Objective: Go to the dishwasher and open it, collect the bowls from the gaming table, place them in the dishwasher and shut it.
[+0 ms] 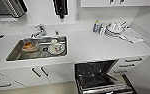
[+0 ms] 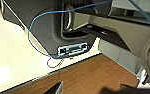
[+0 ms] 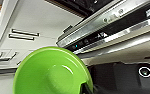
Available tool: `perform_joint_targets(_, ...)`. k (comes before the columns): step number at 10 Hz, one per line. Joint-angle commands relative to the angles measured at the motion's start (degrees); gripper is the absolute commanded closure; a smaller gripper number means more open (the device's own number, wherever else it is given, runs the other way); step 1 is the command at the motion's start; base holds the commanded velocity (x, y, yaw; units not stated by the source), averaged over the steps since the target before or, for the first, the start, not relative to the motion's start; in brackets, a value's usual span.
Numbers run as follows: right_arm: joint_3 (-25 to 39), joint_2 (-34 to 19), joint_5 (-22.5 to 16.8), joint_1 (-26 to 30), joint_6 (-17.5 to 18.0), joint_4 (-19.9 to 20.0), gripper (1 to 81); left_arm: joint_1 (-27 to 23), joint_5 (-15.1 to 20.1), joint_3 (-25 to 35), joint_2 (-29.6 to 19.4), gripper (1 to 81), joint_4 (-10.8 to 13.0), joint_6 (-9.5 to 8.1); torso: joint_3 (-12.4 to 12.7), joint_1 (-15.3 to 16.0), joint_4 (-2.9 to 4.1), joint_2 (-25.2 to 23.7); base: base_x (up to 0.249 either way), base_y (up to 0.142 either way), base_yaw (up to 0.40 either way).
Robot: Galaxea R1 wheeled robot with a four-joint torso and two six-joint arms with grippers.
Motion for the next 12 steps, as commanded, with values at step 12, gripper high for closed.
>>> perform_joint_targets(12, -37.61, 24.82, -19.64, 26.99, 0.54, 15.41, 81.1, 5.3, 5.34, -8.94, 4.18, 1.0, -0.21, 3.74, 0.0, 3.17, 0.0, -4.96, 0.0, 0.0, 0.0)
